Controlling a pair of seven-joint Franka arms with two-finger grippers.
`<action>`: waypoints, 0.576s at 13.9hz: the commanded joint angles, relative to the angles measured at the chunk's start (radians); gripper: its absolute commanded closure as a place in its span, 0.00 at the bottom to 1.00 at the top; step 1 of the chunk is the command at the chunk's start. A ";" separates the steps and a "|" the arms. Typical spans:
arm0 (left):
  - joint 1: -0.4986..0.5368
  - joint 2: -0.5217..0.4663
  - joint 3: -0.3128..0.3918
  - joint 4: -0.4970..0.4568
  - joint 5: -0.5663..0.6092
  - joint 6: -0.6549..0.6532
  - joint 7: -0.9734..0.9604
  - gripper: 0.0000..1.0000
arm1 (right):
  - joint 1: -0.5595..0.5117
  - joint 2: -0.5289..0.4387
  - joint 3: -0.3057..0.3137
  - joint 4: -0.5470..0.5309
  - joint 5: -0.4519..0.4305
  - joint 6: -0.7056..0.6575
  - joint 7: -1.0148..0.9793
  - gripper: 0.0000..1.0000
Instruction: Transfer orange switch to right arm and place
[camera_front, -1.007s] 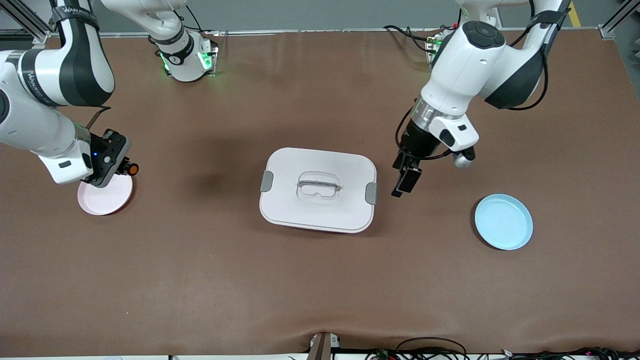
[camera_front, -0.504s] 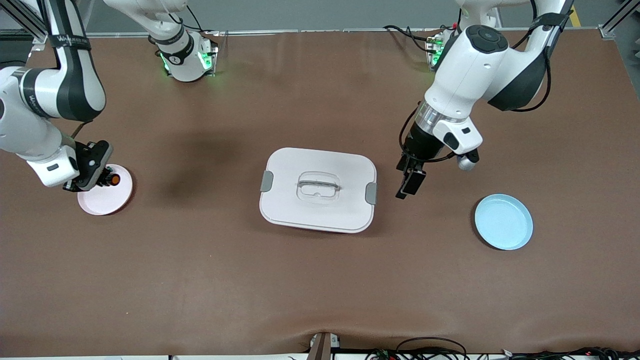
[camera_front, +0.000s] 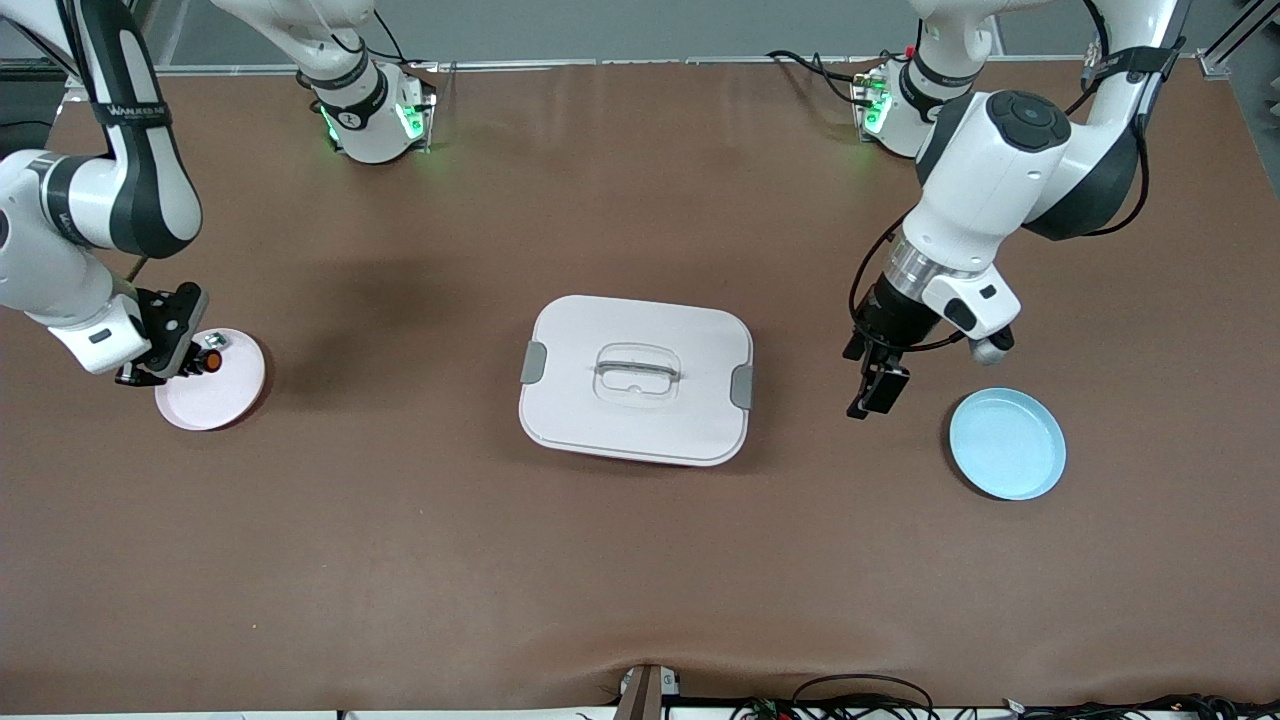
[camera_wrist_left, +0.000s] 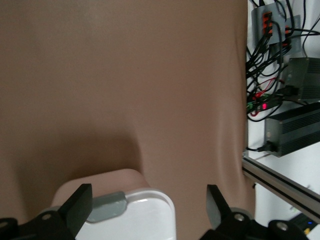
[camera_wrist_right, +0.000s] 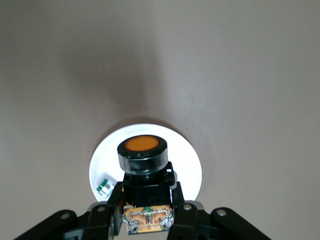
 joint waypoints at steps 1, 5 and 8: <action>0.039 -0.074 -0.008 -0.091 -0.087 -0.001 0.186 0.00 | -0.053 0.061 0.016 -0.001 -0.051 0.063 -0.040 1.00; 0.107 -0.143 -0.008 -0.180 -0.219 0.002 0.548 0.00 | -0.097 0.144 0.016 0.001 -0.093 0.132 -0.040 1.00; 0.148 -0.191 -0.008 -0.231 -0.256 0.002 0.868 0.00 | -0.113 0.188 0.016 0.003 -0.099 0.170 -0.040 1.00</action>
